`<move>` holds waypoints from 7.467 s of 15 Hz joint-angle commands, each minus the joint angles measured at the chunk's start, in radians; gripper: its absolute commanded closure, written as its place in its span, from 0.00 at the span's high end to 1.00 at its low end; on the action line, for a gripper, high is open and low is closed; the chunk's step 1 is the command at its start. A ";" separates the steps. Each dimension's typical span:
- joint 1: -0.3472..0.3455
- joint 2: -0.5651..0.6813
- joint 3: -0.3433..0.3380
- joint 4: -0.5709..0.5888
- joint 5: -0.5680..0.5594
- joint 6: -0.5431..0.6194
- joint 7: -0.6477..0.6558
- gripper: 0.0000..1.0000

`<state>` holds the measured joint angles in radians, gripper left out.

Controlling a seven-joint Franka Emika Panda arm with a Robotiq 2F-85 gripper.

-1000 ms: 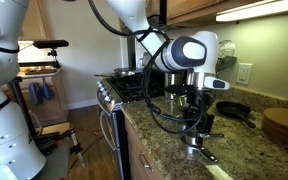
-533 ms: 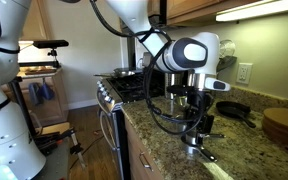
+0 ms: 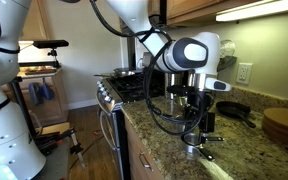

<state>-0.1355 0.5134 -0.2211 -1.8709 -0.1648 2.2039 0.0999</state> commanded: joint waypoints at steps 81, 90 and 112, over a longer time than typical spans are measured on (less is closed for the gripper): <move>-0.105 0.044 0.084 0.067 -0.024 0.005 -0.474 1.00; -0.104 0.062 0.098 0.065 0.025 0.009 -0.451 1.00; -0.096 0.023 0.080 0.034 0.007 0.010 -0.427 0.54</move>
<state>-0.2256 0.5895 -0.1437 -1.8072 -0.1475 2.2172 -0.3439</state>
